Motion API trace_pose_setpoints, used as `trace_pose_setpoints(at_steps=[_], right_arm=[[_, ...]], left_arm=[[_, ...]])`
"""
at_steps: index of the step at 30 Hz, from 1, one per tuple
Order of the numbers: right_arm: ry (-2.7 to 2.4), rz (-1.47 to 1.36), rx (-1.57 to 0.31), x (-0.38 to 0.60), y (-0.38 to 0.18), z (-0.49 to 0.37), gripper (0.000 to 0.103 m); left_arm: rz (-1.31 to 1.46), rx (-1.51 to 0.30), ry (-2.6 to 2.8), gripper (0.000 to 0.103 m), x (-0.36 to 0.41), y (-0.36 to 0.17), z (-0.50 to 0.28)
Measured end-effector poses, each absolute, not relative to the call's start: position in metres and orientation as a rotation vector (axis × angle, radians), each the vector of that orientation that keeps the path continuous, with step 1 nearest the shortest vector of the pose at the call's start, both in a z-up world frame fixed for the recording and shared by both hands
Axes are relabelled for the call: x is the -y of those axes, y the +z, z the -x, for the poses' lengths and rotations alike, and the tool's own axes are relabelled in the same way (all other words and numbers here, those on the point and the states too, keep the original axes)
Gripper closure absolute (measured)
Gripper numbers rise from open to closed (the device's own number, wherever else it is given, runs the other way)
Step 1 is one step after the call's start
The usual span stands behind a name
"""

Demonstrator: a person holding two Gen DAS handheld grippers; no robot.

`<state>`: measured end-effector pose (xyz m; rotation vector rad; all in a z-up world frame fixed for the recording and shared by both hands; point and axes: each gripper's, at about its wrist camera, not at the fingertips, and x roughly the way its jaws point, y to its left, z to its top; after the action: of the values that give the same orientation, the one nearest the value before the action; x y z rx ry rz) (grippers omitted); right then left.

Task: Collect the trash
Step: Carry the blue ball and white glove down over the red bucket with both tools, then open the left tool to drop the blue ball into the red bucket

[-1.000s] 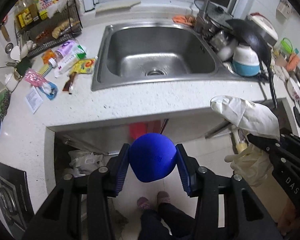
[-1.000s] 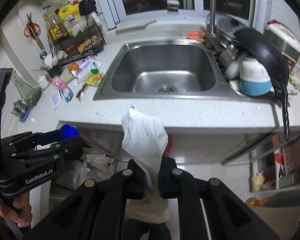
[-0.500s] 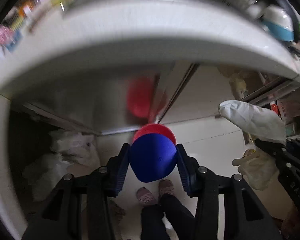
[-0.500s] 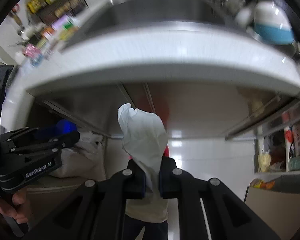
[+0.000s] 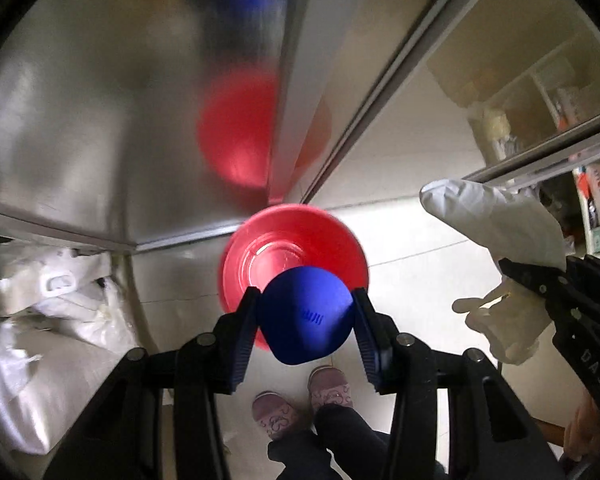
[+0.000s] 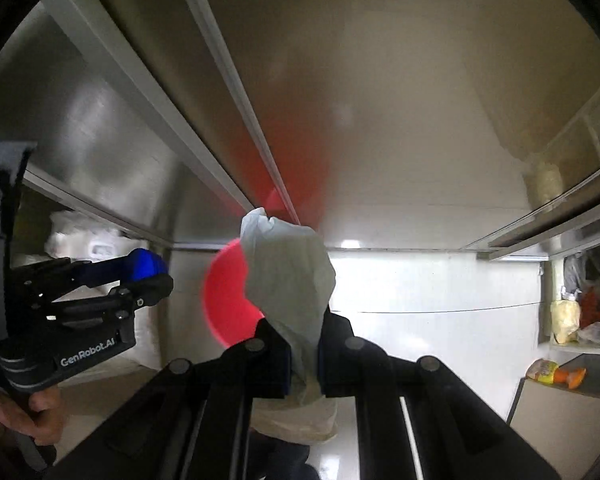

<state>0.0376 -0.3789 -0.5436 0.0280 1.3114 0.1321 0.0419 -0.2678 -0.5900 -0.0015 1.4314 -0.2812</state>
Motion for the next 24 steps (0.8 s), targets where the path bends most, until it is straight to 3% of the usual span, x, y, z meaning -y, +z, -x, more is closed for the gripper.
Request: trace_pose_setpoints(at_steps=[6,8,16,20,24], right_arm=[[0.138,-0.017,-1.327,0.382,-0.596,-0.040,0.094],[0.130,-0.003,-1.339,0.382,-0.609,-0.040,0.094],[0.140,-0.014,-1.338,0.374,-0.607,-0.045,0.094],[0.144,-0.013,-1.334,0.373,-0.604,-0.045,0.094],[0.147,-0.005,-1.329,0.371,-0.602,-0.045,0.094]], left_arm=[[0.009,-1.447,-0.278,0.059,0.272,-0.632,-0.045],[0.009,-1.449,-0.270,0.053,0.270,-0.637,-0.044],[-0.033,-1.444,-0.255,0.052,0.261,-0.638,-0.045],[-0.021,-1.428,-0.259,0.024,0.256,-0.631,-0.046],[0.016,-1.431,-0.236,0.021,0.245,-0.631,-0.046]])
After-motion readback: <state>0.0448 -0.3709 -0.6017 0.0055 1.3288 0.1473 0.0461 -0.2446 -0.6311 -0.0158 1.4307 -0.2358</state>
